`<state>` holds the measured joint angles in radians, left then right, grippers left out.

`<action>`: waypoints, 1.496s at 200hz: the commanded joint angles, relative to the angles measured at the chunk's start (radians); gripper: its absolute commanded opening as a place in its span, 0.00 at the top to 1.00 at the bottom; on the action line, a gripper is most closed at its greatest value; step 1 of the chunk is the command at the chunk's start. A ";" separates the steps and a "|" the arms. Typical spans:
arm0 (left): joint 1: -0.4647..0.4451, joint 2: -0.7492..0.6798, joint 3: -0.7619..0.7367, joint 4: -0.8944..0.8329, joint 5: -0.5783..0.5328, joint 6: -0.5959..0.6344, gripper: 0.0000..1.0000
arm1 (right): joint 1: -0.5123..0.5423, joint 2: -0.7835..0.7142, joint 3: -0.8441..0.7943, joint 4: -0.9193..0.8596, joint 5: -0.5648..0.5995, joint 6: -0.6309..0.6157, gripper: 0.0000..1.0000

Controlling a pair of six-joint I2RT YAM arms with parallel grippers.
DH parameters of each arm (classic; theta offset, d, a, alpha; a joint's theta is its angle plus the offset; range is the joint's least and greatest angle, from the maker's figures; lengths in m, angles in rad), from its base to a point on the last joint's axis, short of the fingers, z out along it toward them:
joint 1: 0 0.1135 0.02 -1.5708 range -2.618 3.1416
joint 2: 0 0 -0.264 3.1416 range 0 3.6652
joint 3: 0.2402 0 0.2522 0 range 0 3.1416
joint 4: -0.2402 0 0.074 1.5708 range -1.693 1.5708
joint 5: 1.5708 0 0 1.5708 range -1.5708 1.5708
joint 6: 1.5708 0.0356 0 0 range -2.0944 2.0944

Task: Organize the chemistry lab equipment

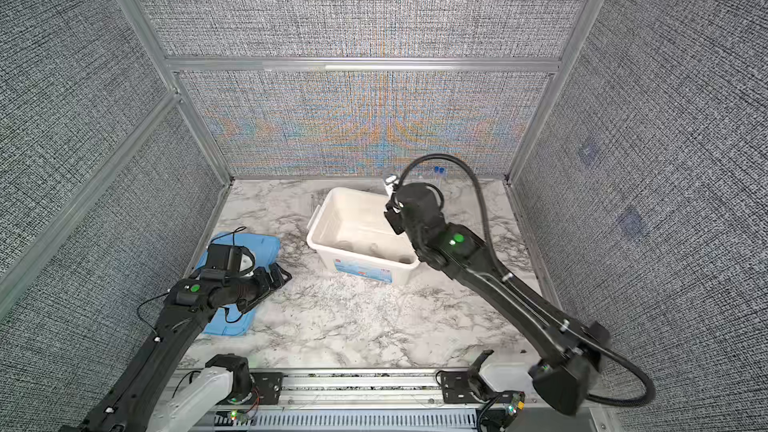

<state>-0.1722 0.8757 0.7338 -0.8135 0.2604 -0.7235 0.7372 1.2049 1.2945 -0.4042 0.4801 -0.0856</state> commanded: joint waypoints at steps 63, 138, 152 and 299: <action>0.001 -0.013 -0.075 0.136 -0.144 -0.101 0.01 | 0.289 -0.226 -0.426 -0.409 -0.202 0.711 0.58; 0.001 0.018 -0.103 0.150 -0.090 -0.104 0.01 | 0.329 -0.053 -0.700 -0.093 -0.312 0.718 0.49; 0.002 0.015 -0.119 0.158 -0.089 -0.100 0.01 | 0.324 -0.017 -0.718 -0.037 -0.330 0.706 0.48; 0.002 0.042 -0.131 0.177 -0.030 -0.111 0.01 | 0.263 0.175 -0.689 0.014 -0.386 0.665 0.79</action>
<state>-0.1715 0.9131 0.5976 -0.6456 0.2138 -0.8379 0.9977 1.3743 0.6071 -0.3534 0.1623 0.5800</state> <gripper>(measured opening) 0.993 0.234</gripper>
